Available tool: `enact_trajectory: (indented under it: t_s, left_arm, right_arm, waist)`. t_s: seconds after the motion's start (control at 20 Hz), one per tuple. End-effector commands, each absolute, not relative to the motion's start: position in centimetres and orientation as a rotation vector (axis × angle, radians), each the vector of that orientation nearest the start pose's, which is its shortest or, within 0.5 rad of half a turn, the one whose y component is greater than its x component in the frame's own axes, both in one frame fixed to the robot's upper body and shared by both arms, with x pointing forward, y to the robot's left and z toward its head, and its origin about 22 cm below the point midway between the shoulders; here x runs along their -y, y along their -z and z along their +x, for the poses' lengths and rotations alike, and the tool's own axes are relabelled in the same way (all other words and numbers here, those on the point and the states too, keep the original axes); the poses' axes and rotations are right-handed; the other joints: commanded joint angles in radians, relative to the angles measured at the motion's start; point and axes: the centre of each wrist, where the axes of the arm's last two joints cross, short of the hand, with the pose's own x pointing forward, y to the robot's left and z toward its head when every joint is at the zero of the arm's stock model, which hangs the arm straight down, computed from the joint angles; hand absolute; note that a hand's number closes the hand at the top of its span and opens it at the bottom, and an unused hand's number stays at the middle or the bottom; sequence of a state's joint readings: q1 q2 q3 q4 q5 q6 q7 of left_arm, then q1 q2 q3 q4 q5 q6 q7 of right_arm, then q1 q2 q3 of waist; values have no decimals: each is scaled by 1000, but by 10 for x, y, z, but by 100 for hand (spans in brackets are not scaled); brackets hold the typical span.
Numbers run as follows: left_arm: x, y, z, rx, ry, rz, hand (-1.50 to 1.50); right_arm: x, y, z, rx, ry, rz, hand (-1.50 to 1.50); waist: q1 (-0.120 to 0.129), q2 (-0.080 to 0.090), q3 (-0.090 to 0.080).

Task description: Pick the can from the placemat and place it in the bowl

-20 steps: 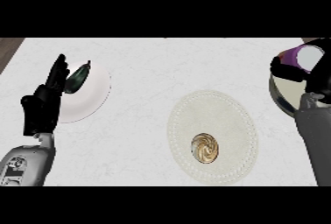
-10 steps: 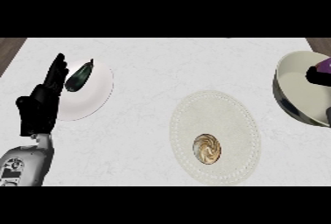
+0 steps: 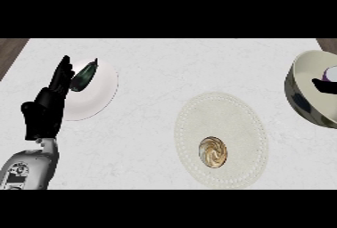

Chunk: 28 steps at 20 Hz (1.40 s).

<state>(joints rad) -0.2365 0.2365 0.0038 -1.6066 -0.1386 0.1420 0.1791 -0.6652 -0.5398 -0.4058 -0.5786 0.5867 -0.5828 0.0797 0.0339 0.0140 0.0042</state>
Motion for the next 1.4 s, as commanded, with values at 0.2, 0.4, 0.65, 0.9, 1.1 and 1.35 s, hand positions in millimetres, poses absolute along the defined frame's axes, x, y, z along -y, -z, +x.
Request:
enact_trajectory:
  t_s: [0.2, 0.4, 0.65, 0.9, 1.1, 1.35]
  left_arm:
    - [-267, -81, 292, 1670, 197, 371, 0]
    - [-264, -89, 295, 1646, 180, 372, 0]
    - [-257, -67, 276, 1635, 164, 402, 0]
    - [-262, -85, 283, 1631, 152, 399, 0]
    - [-270, -87, 288, 1624, 154, 414, 0]
    - [-262, -80, 285, 1634, 148, 388, 0]
  right_arm:
    - [443, -58, 364, 1403, 209, -1227, -150]
    - [466, -49, 342, 1431, 280, -1198, -150]
    - [476, -46, 321, 1460, 353, -1091, -150]
    - [494, -37, 273, 1547, 365, -1015, -150]
    - [487, -54, 249, 1604, 332, -946, -150]
    - [481, -49, 191, 1626, 303, -887, -150]
  waist:
    - [1, 1, 0]
    - [-23, -9, -2]
    - [-43, -19, -5]
    - [-61, -25, -5]
    - [-64, -24, -6]
    - [-52, -19, -5]
